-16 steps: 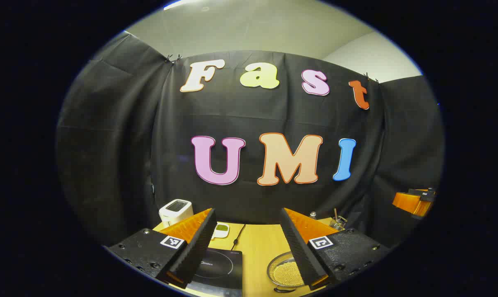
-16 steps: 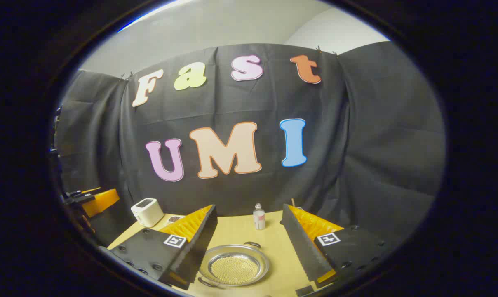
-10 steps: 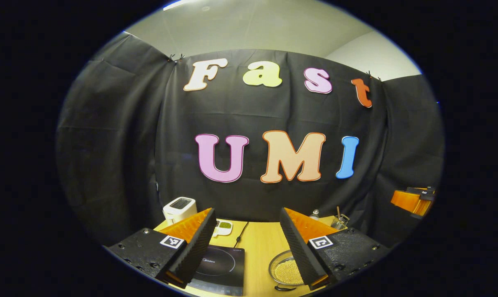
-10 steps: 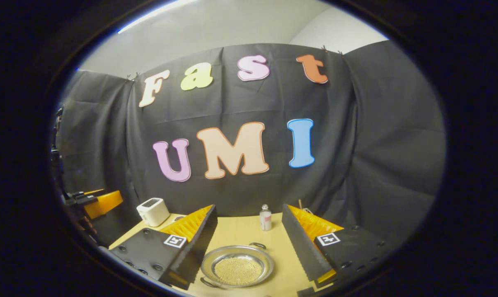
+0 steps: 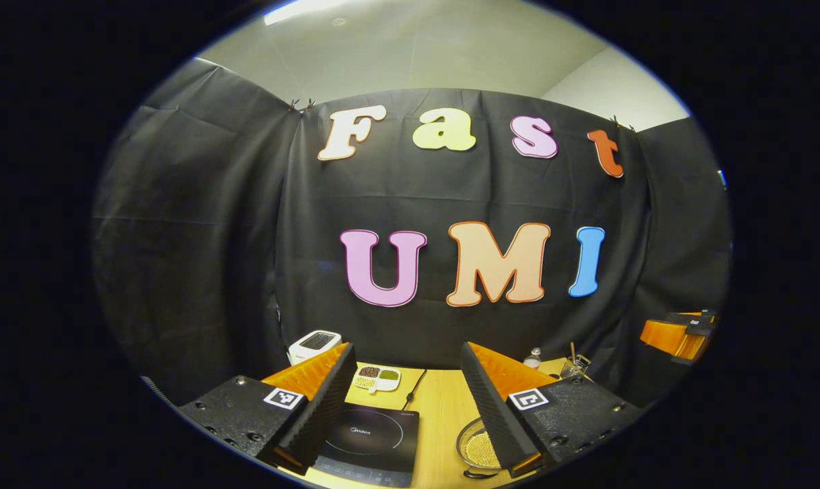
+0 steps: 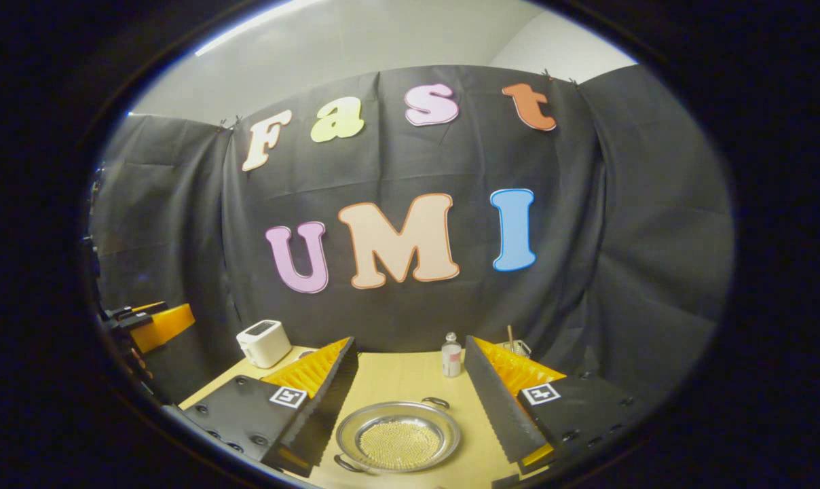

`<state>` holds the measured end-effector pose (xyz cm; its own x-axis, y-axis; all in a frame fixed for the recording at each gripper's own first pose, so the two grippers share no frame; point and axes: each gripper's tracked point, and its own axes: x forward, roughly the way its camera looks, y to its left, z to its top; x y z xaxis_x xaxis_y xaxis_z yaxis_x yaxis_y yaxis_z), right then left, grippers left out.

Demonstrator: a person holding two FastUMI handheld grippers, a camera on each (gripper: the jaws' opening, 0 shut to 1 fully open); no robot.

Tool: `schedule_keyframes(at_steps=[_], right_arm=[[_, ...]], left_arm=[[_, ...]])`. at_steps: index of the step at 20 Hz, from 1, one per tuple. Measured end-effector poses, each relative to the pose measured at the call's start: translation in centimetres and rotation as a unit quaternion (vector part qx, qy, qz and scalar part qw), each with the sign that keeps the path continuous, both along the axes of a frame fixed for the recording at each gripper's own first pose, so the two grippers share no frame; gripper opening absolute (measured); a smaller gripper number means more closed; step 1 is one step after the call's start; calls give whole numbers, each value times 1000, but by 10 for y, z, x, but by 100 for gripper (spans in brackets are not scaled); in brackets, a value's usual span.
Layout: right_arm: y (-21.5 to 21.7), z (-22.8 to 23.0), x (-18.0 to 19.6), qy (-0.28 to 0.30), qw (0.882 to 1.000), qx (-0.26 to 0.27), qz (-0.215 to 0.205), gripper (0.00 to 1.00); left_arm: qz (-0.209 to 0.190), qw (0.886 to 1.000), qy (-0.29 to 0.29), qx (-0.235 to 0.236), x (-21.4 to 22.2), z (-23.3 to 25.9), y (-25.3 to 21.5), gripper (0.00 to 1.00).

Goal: First push the handle of the pot to place it horizontally, then grasp the pot with both hands and set it on the induction cooktop.

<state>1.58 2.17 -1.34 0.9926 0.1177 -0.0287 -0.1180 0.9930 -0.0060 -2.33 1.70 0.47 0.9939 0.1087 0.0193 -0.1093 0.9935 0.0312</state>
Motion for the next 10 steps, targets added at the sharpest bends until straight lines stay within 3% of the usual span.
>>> schedule_keyframes(at_steps=[3,5,6,10], right_arm=[[-3,-4,3,7,1000,5,5,94],[-8,-5,5,11,1000,7,9,93],[-12,-7,6,12,1000,6,10,82],[-27,-9,14,15,1000,-1,14,82]], left_arm=[[4,1000,7,-4,-1,-6,-3,89],[11,1000,13,-4,-4,-12,-4,95],[15,1000,17,-4,-5,-14,-5,94],[37,999,28,-18,-7,-25,-6,90]])
